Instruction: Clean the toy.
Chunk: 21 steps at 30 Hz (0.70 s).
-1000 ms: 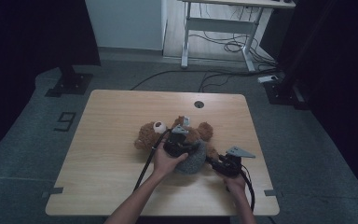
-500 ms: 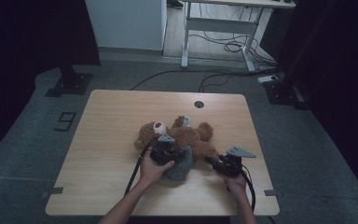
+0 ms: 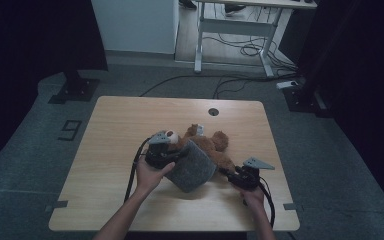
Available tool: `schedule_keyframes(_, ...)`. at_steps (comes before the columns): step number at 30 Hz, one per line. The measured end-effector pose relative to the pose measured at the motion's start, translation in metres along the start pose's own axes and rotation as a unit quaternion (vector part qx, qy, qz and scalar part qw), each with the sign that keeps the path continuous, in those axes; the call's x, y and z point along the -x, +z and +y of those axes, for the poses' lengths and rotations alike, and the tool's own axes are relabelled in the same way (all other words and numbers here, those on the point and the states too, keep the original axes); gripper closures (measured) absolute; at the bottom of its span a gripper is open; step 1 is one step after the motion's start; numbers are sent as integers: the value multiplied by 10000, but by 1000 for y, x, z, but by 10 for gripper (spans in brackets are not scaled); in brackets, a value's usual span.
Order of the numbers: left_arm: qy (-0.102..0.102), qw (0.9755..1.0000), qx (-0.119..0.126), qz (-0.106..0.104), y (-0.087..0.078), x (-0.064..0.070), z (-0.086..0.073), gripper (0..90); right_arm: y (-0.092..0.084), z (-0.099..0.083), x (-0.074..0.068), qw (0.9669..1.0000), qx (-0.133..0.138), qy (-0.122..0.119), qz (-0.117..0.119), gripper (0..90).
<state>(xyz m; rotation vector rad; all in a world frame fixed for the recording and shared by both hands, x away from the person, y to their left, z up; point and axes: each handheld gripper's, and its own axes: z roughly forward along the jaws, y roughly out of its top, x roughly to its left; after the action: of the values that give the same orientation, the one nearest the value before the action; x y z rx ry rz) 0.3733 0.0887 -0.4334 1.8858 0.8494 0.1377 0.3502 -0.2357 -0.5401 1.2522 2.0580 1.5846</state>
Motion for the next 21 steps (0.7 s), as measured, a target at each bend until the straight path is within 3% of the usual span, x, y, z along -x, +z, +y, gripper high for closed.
schedule_keyframes(3, 84, 9999, -7, -100, 11, 8, 11, 834, 1, -1, -1, 10000, 36, 14, -13, 625)
schedule_keyframes(7, 180, 9993, -139, -300, 38, 23, 20, 833, 0, -1, 0, 10000, 22, 9, -12, 625)
schedule_keyframes(10, 273, 9986, -392, -211, 62, 29, 18, 832, 0, -1, 0, 10000, 22, 1, -12, 625)
schedule_keyframes(13, 218, 9979, -615, -1, 75, 20, 9, 832, -1, -1, 0, 10000, 7, -35, -21, 625)
schedule_keyframes(17, -177, 9988, -461, 20, 59, -7, -2, 832, -2, -1, 0, 10000, 8, -55, -6, 625)
schedule_keyframes(21, -190, 9978, -394, 501, 32, -30, -8, 832, -1, -1, 0, 10000, 26, -29, 3, 625)
